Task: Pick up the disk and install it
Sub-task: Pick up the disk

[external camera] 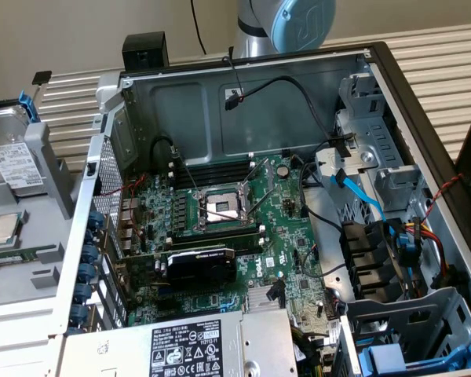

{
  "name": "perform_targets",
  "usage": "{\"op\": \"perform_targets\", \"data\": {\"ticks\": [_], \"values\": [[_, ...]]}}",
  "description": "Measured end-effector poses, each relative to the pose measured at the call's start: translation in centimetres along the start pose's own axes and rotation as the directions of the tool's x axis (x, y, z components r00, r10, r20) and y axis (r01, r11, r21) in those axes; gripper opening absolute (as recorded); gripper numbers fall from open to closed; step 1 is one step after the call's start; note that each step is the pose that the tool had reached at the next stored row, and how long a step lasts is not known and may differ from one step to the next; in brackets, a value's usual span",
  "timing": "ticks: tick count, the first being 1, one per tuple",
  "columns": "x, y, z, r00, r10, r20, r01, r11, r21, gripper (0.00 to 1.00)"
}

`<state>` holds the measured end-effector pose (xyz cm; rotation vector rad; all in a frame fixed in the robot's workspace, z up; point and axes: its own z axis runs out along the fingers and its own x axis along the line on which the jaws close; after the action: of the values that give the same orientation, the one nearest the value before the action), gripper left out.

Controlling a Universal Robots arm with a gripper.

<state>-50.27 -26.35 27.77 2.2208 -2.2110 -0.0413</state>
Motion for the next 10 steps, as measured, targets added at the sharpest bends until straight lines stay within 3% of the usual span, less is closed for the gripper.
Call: {"op": "perform_targets", "data": {"ticks": [7, 10], "values": [[-0.01, -0.01, -0.03, 1.0000, 0.000, -0.0008, 0.000, 1.0000, -0.0001, 0.37], [-0.01, 0.01, -0.47, 1.0000, 0.000, -0.0040, 0.000, 1.0000, 0.0000, 0.37]]}}
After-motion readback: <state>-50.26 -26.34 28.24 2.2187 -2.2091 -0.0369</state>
